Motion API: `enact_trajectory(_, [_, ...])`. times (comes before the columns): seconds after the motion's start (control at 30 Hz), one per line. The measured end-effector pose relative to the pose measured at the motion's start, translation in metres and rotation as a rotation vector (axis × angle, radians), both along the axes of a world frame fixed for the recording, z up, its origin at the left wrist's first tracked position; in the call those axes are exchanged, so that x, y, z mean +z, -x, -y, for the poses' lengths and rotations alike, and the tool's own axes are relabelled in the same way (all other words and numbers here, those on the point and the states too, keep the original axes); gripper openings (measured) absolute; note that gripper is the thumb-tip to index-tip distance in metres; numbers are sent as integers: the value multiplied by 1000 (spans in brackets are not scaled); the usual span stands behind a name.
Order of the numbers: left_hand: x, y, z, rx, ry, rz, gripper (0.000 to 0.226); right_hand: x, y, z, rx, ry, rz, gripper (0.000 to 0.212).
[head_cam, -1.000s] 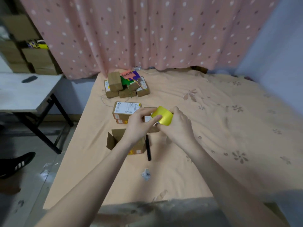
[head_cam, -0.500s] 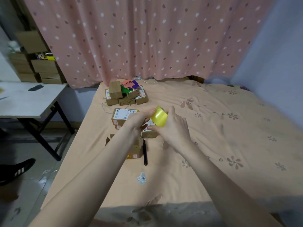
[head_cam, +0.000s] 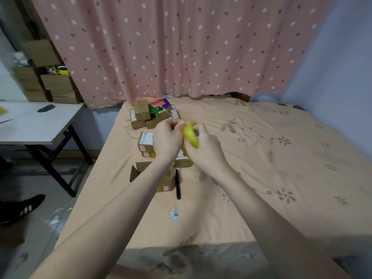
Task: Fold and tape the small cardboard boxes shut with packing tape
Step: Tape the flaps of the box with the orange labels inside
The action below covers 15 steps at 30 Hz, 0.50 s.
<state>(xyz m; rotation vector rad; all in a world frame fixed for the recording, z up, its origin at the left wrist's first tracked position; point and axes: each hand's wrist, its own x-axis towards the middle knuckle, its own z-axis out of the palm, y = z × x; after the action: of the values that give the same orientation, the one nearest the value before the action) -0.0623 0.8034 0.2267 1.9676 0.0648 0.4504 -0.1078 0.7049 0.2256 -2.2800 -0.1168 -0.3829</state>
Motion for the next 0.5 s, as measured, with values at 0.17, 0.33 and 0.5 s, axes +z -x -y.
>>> enact_trajectory(0.17, [7, 8, 0, 31, 4, 121, 13, 10, -8, -3, -86, -18, -141, 32])
enact_trajectory(0.33, [18, 15, -9, -59, 77, 183, 14, 14, -14, 0, -89, -86, -221, 29])
enact_trajectory(0.5, [24, 22, -36, -222, -1, 171, 15, 8, -5, 4, 68, -439, -369, 23])
